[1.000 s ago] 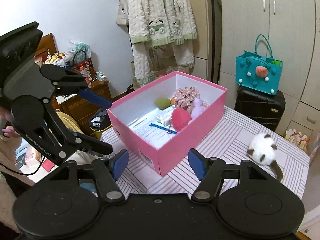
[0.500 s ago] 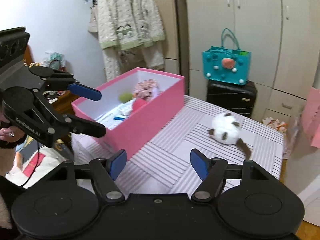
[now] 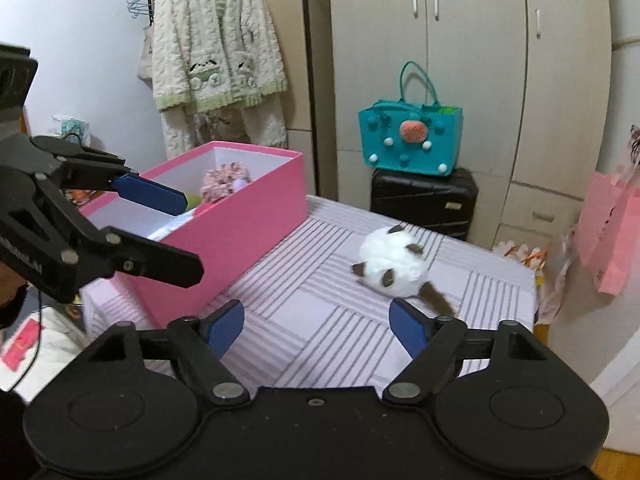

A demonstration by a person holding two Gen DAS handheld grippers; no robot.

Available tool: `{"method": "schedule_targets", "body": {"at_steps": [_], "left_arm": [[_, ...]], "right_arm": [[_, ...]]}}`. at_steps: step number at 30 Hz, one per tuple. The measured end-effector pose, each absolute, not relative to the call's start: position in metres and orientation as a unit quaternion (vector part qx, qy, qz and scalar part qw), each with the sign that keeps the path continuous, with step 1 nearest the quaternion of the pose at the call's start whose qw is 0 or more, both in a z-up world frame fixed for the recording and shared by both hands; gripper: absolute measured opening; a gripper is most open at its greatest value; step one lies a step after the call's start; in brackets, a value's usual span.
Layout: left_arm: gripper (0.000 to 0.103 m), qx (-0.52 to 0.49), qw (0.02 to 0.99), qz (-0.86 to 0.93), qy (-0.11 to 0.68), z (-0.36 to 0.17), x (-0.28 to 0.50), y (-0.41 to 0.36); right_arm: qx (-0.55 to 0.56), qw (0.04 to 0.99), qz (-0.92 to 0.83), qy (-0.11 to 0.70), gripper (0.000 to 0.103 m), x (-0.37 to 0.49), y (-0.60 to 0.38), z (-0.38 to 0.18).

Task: Organize soft objects
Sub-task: 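Move both tools back toward the white sheep plush on the table, then grasp the white sheep plush with the left gripper and lift it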

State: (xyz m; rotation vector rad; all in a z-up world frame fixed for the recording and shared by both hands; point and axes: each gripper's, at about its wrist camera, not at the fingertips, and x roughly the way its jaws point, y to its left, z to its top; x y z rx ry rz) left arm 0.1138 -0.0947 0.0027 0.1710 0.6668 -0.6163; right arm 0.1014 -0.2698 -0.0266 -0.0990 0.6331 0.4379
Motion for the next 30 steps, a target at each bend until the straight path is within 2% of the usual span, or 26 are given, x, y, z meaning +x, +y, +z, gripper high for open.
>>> {"method": "schedule_targets", "body": {"at_steps": [6,14,21,30], "left_arm": [[0.095,0.042,0.902,-0.287,0.321,-0.009,0.139,-0.114],[0.096,0.002,0.917,-0.248,0.313,-0.037,0.176,-0.139],[0.094,-0.017,0.932,-0.216,0.291,-0.067,0.201,-0.157],[0.092,-0.043,0.942,-0.179,0.28,-0.095,0.222,-0.171]], "right_arm": [[-0.048,0.938,0.194,0.283,0.088,0.127,-0.287,-0.051],[-0.08,0.954,0.178,0.229,0.088,0.154,-0.3,-0.088],[-0.064,0.932,0.198,0.297,0.088,0.196,-0.298,-0.105],[-0.089,0.925,0.22,0.296,0.088,0.233,-0.291,-0.118]]}}
